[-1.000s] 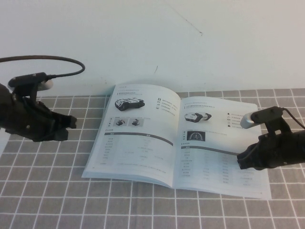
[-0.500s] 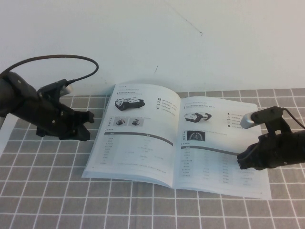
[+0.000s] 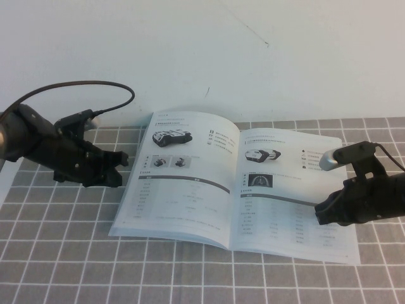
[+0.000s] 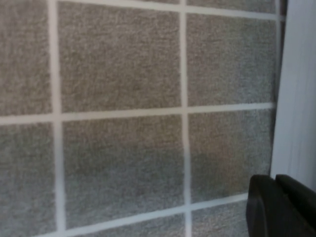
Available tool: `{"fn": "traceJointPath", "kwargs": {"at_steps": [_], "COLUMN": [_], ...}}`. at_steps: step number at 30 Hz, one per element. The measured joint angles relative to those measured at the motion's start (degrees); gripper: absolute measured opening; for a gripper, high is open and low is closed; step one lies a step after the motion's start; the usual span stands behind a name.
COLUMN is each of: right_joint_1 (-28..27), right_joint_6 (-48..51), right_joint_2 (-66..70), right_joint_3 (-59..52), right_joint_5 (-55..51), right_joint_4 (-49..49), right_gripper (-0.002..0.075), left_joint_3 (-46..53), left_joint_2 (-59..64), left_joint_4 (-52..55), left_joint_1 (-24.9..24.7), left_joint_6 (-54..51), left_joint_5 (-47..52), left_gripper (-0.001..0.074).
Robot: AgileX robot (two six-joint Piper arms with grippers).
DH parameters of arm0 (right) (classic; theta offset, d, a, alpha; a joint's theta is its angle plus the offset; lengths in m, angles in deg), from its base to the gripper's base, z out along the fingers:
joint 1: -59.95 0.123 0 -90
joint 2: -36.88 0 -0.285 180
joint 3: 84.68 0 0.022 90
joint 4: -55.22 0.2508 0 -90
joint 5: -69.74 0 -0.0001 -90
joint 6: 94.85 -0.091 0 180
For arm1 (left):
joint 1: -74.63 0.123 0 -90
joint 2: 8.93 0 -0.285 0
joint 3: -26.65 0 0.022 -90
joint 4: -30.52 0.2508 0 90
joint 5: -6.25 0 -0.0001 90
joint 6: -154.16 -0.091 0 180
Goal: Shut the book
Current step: 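Close the open booklet and leave it lying on the table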
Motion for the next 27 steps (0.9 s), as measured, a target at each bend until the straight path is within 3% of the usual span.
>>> {"fn": "traceJointPath", "kwargs": {"at_steps": [11,27], "right_joint_1": [0.0,0.0], "right_joint_6": [0.0,0.0], "right_joint_2": [0.0,0.0], "right_joint_3": [0.0,0.0], "right_joint_5": [0.0,0.0], "right_joint_4": [0.0,0.0], "right_gripper": [-0.0003,-0.0003], "left_joint_3": [0.0,-0.4], "left_joint_2": [0.0,0.36], "left_joint_4": [2.75,7.05], "left_joint_1": [-2.56,-2.58], "left_joint_6": [-1.02,3.55], "left_joint_5": [-2.25,-1.85], "left_gripper": [-0.0002,-0.0002]}}
